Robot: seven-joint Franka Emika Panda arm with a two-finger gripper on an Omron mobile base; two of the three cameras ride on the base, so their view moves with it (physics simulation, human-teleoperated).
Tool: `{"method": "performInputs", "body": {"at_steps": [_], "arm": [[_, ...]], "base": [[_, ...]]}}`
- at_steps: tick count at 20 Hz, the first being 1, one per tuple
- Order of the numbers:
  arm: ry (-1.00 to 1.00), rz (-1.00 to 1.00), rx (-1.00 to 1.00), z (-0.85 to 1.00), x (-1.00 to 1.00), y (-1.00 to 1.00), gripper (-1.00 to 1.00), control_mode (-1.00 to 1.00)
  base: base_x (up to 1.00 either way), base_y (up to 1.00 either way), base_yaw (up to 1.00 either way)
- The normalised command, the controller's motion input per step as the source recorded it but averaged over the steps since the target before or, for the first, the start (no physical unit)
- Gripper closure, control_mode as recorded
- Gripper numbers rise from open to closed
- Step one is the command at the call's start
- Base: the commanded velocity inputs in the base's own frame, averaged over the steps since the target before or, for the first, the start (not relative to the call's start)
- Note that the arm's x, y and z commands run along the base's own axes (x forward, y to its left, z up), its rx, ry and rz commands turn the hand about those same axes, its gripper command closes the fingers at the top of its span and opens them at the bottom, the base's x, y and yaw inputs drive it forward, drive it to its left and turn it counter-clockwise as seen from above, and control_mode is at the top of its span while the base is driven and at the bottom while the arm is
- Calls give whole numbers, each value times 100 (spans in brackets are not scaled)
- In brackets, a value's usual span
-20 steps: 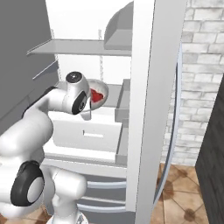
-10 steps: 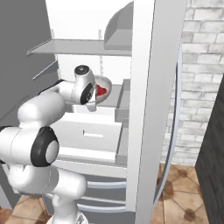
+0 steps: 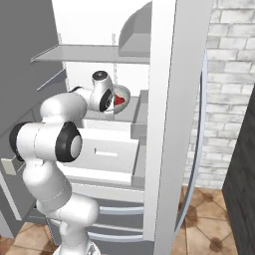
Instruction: Place one of the steaks on the plate and the other in the bowl. Then place the bowl in the fridge.
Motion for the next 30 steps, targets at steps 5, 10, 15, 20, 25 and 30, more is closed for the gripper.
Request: {"method": "performInputs", "body": {"at_steps": [5, 10, 15, 20, 25, 30], "arm": [[3, 0, -3, -33, 36, 0, 100, -100], [0, 0, 0, -20, 25, 0, 100, -100], [0, 0, 0, -2, 25, 0, 100, -100], [0, 0, 0, -1, 5, 0, 100, -100], [0, 0, 0, -1, 2, 0, -100, -100], [-1, 0, 0, 0, 0, 0, -100, -100]], "base": [[0, 0, 0], [0, 0, 0], [0, 0, 0], [0, 0, 0], [0, 0, 0], [0, 0, 0]]}}
